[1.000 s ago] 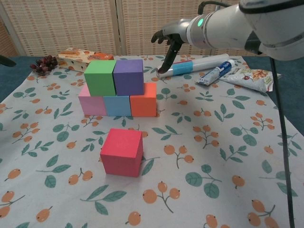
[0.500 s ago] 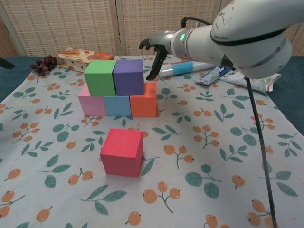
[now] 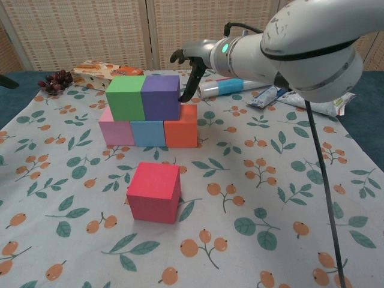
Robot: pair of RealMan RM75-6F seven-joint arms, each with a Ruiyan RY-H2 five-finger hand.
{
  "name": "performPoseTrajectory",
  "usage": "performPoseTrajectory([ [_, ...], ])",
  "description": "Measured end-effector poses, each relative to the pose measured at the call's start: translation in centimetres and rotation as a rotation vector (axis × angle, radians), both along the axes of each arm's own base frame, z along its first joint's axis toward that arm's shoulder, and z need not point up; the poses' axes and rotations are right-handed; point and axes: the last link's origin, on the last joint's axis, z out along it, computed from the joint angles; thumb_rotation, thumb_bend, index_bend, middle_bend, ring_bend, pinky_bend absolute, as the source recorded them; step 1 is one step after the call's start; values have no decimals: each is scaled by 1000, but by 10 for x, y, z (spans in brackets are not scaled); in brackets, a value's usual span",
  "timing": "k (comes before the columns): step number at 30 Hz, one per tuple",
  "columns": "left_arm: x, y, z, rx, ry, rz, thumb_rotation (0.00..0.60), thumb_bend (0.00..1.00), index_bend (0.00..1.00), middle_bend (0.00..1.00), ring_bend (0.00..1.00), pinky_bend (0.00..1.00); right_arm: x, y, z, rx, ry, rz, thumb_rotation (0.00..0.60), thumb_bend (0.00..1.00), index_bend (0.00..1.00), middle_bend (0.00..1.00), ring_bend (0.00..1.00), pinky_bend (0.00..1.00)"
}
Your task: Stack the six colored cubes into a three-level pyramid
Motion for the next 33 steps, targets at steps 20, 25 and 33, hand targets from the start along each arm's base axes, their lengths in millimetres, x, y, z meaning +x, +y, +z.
performPoseTrajectory([
  [20,1,-1,2,-4,11,-13,600,290,126,82,0,42,-6,7,19,-20,26,27,600,127,0,0,0,0],
  [25,5,-5,2,-20,15,-44,600,293,167,106,1,44,-20,17,45,-60,39,57,600,127,0,0,0,0],
  [33,33,-21,3,-58,4,-192,600,290,282,240,136,182,-79,46,124,-192,4,44,600,127,0,0,0,0],
])
